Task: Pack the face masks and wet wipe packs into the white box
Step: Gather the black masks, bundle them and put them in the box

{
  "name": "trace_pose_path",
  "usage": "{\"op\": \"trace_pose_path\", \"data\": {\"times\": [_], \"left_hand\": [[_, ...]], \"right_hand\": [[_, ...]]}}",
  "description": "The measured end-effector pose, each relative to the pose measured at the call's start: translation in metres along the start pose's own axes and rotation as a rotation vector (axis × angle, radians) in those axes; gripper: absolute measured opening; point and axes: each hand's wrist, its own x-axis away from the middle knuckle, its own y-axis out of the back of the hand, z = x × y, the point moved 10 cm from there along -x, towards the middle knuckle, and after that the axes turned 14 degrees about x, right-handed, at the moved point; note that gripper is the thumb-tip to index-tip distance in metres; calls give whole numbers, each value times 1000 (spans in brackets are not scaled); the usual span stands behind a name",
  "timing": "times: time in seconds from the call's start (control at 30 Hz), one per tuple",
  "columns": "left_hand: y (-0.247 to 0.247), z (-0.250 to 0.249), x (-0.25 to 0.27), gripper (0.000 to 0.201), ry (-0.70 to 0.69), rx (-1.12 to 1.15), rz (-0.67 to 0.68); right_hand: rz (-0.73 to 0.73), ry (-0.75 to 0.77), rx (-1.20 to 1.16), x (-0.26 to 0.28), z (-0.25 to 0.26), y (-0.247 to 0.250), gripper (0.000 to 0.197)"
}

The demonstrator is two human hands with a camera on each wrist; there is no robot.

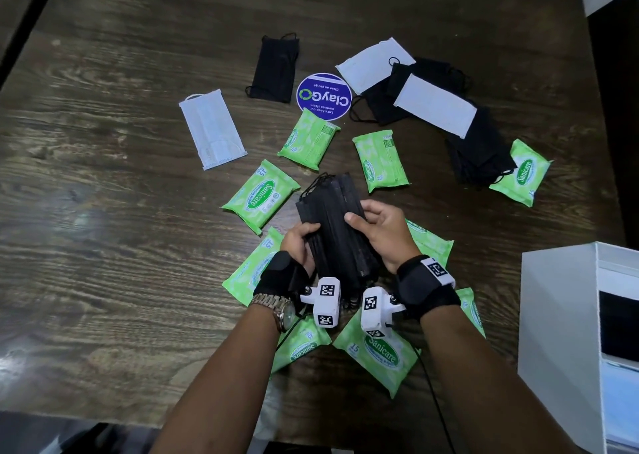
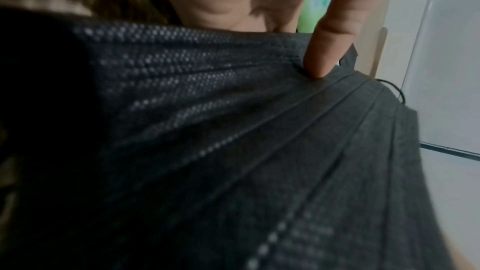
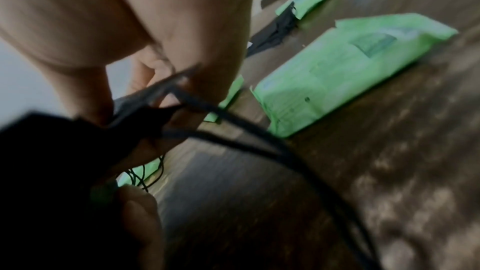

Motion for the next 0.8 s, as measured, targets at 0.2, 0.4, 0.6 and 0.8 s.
{"op": "trace_pose_path", "data": {"times": [0.2, 0.4, 0.6, 0.8], "left_hand": [[-4, 13, -3, 34, 32, -9, 7], [-17, -19, 2, 53, -168, -102, 112], [-62, -68, 42, 37, -626, -601, 320], [-70, -56, 38, 41, -608, -778, 435]], "right_hand": [[-28, 13, 268, -2, 3, -2, 33], [74, 93, 382, -1, -1, -4, 46], [-28, 230, 152, 1, 19, 0, 30], [47, 188, 126, 1, 6, -10, 41]]}}
